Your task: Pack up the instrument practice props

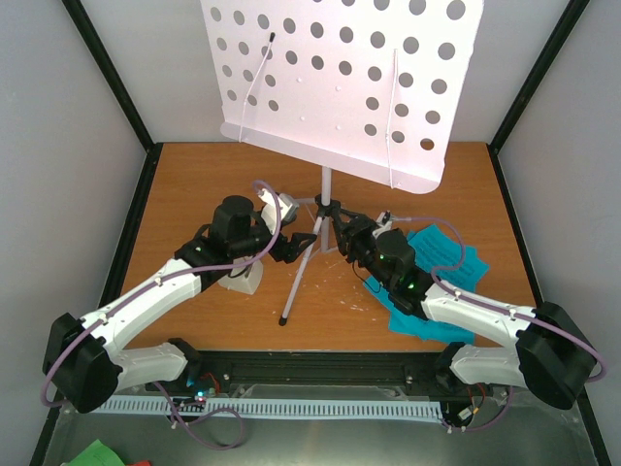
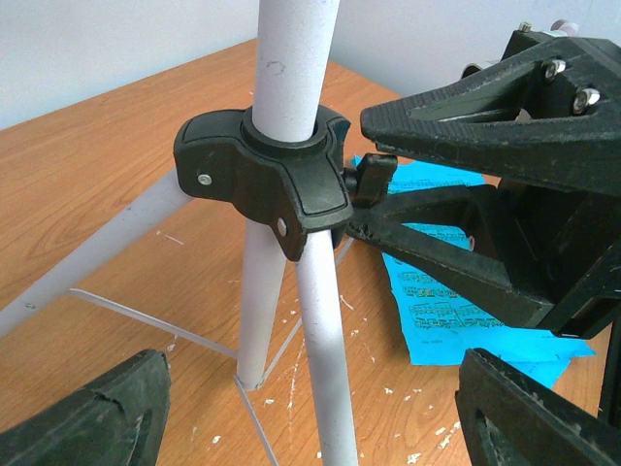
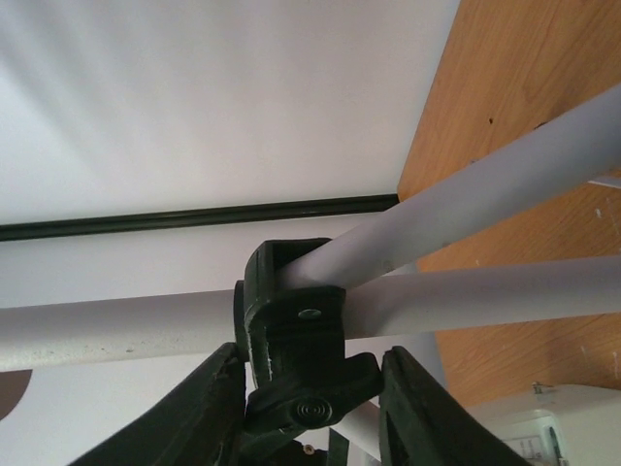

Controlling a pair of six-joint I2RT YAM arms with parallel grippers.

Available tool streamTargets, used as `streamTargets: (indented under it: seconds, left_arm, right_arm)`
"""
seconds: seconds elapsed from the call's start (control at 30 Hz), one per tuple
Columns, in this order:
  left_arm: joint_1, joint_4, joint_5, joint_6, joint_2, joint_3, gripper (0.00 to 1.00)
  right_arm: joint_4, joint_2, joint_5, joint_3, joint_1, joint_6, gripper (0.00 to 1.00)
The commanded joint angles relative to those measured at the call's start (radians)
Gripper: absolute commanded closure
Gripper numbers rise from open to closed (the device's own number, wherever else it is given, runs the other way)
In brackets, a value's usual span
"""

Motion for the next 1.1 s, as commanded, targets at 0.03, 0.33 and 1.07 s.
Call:
streamTargets:
  seconds: [0.03, 0.33, 1.07]
  left_arm:
    - [0.000, 0.029, 0.011, -0.012, 0.003, 0.002, 0.19]
    - [0.000, 0.027, 0.018, -0.009, 0.006, 0.003, 0.19]
    - [0.000, 0.026, 0.031, -0.010, 0.017, 0.006, 0.19]
  right_arm:
    - [0.018, -0.010, 0.019, 0.027, 0.014, -0.003, 0.66]
    - [0.023, -0.014, 0.023, 0.011, 0.014, 0.003, 0.73]
    - [0.031, -0.021, 0.034, -0.002, 0.023, -0.011, 0.85]
